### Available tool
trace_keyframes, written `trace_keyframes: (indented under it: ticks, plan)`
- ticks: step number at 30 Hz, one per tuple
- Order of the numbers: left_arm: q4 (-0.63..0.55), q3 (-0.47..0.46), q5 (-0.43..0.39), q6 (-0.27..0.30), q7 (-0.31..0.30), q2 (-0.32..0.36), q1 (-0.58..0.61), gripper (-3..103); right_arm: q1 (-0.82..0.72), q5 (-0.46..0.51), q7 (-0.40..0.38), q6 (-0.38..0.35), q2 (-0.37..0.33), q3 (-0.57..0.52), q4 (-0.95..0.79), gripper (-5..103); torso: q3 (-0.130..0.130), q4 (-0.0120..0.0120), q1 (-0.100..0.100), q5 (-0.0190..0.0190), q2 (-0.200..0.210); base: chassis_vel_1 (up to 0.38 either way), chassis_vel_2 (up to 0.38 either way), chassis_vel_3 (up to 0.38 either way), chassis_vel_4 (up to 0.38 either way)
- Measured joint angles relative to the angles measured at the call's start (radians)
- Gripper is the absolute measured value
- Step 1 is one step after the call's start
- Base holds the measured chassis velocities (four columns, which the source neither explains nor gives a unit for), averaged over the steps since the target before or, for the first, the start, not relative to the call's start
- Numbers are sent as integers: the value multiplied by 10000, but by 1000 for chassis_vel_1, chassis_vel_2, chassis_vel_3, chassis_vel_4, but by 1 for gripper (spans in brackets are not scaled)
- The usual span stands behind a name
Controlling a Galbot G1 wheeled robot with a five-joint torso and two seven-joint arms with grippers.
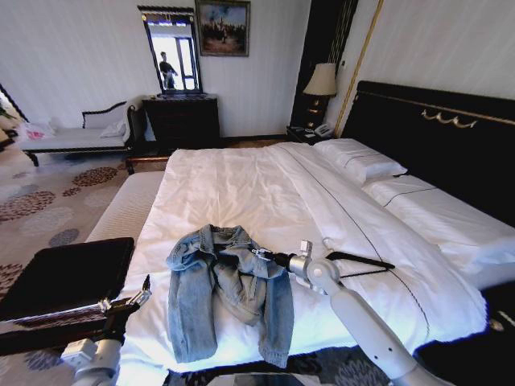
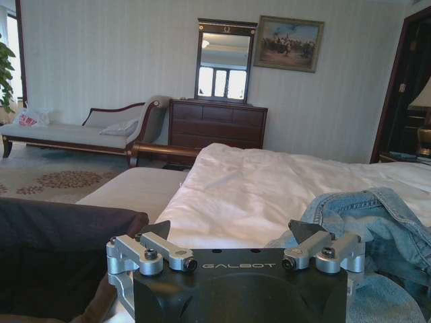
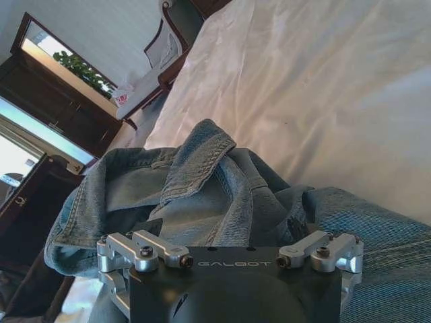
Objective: Pick up the clothes from the bed and hang them on the clothes hanger.
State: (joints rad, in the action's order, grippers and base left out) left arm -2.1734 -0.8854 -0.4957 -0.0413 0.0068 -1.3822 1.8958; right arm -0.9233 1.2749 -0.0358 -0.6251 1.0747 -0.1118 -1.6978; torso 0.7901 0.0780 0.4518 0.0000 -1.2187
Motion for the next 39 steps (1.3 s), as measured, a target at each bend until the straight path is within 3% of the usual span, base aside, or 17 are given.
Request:
trace_keyframes:
  ticks: [2, 6, 8, 11, 14, 16, 18, 20, 22, 24, 26, 29, 32, 36, 39]
  plan:
    - [1, -1, 0, 8, -2, 0, 1, 99, 23, 128, -7, -17, 53, 7, 28, 101, 0, 1, 0, -1, 1, 0, 0, 0, 0]
    - [103, 13, -82, 137, -100, 15, -136, 99, 55, 270, -6, -84, 264, 106, 41, 81, 0, 1, -1, 0, 0, 0, 0, 0, 0]
    - [116, 23, -113, 175, -113, 25, -174, 99, 77, 270, -6, -85, 318, 116, 61, 81, 0, 0, -1, 0, 0, 0, 0, 0, 0]
    - [152, 118, -225, 344, -134, 139, -292, 101, 170, 266, -8, -104, 381, 135, 145, 65, 0, -1, -1, -1, 0, 0, 0, 0, 0]
    - [185, 174, -276, 411, -136, 233, -349, 100, 201, 259, -5, -121, 324, 157, 180, 59, 0, 0, -1, 0, 0, 0, 0, 0, 0]
    - [230, 240, -463, 632, -138, 466, -554, 99, 238, 228, 22, -127, 256, 194, 234, 42, 0, 1, -1, 0, 0, 0, 0, 0, 0]
    - [231, 250, -531, 703, -137, 528, -612, 99, 242, 222, 26, -127, 251, 197, 240, 42, 0, 0, -1, -1, 0, 0, 0, 0, 0]
    - [226, 279, -861, 940, -151, 756, -793, 99, 251, 203, 42, -128, 239, 199, 243, 32, 0, 0, -1, -1, 0, 0, 0, 0, 0]
    - [214, 308, -1120, 1097, -159, 941, -906, 99, 251, 187, 48, -129, 225, 199, 241, 32, 0, -2, -1, -1, 0, 0, 0, 0, 0]
    - [275, 439, -1815, 1346, -177, 1475, -1282, 99, 251, 156, 61, -129, 168, 199, 207, 16, 0, -1, -1, 0, 0, 0, 0, 0, 0]
    - [331, 479, -2034, 1391, -222, 1625, -1429, 99, 250, 140, 76, -129, 150, 195, 195, 16, 0, 1, -1, 1, 0, 0, 0, 0, 0]
    - [631, 613, -2794, 1616, -320, 2331, -2112, 99, 189, 5, 177, -110, 146, 140, 127, 2, 0, 5, 0, 0, 0, 0, 0, 0, 0]
    - [800, 701, -3003, 1737, -275, 2752, -2378, 99, 158, -42, 179, -79, 160, 125, 99, 2, 1, 0, 0, -1, 0, 0, 0, 0, 0]
    - [1429, 1234, -3180, 1818, 23, 3901, -2962, 100, 235, -92, 169, -56, 242, 122, 88, 2, 1, 0, 0, 1, 0, 0, 0, 0, 0]
    - [1629, 1579, -3308, 1805, 47, 4269, -3209, 101, 311, -96, 159, -51, 264, 136, 115, 2, 0, -1, 0, -2, 0, 0, 0, 0, 0]
